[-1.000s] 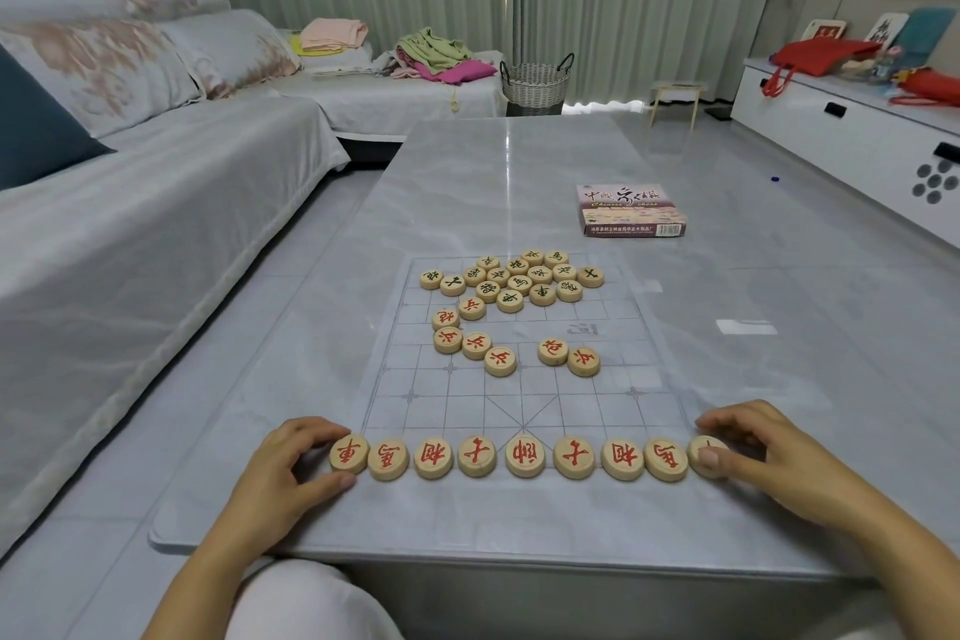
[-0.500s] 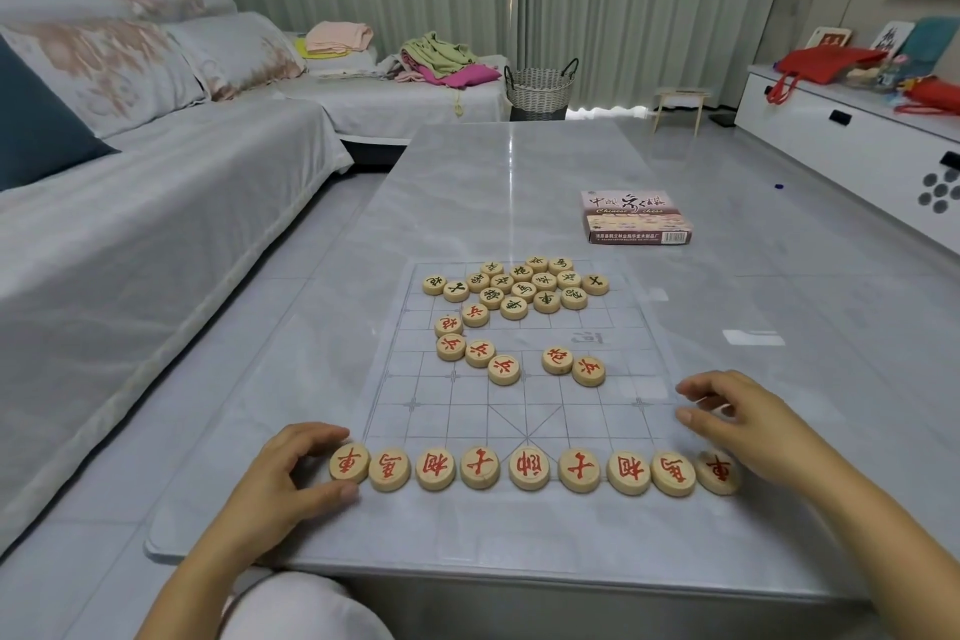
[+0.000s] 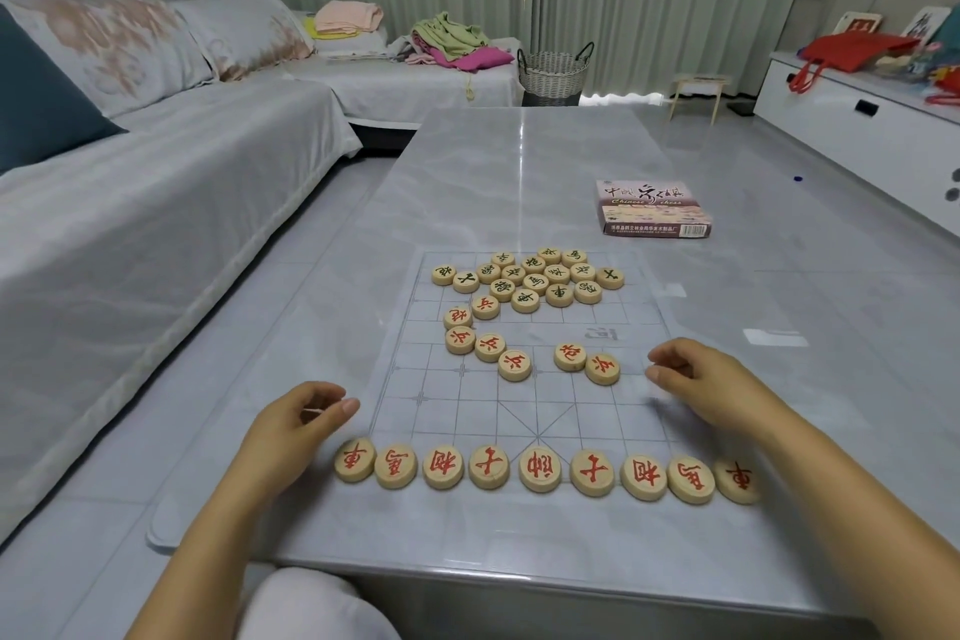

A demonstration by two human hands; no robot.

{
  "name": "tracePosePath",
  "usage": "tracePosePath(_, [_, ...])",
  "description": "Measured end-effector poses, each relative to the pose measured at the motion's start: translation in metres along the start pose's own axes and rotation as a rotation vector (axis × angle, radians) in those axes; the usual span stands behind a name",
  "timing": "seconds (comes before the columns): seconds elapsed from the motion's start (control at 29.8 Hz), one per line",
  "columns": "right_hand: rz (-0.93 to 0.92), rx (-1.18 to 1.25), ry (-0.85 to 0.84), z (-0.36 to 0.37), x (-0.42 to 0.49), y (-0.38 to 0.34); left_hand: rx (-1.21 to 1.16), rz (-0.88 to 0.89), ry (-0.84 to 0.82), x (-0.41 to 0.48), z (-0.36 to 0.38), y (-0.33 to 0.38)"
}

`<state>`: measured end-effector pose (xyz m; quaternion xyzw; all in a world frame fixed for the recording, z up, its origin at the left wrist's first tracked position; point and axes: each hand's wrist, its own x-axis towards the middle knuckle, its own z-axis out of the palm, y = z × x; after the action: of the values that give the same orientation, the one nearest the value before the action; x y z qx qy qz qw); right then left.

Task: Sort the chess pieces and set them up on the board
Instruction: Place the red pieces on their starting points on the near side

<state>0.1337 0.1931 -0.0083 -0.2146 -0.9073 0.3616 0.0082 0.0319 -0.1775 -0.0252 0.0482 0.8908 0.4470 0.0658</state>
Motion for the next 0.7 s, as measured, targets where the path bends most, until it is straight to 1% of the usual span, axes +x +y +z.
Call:
tracePosePath(0.17, [-0.004,-0.002,-0.016,0.006,0.011,-0.003,0.038,0.036,-0.007,0.016,0.005,0.015])
tracePosePath(0.37, [-0.036,-0.005,-0.008,0.014,0.023,-0.009,0.141,0.077,-0.088,0.041,0.025,0.028])
tracePosePath(0.5, [-0.059,-0.021,-0.011,0.018,0.036,-0.014,0.172,0.107,-0.065,0.061,0.044,0.042])
tracePosePath(0.6, [-0.084,-0.076,-0.054,0.023,0.046,-0.022,0.251,0.147,-0.061,0.086,0.057,0.060])
tracePosePath(0.7, [-0.114,-0.123,-0.107,0.027,0.056,-0.030,0.315,0.130,-0.082,0.113,0.071,0.075])
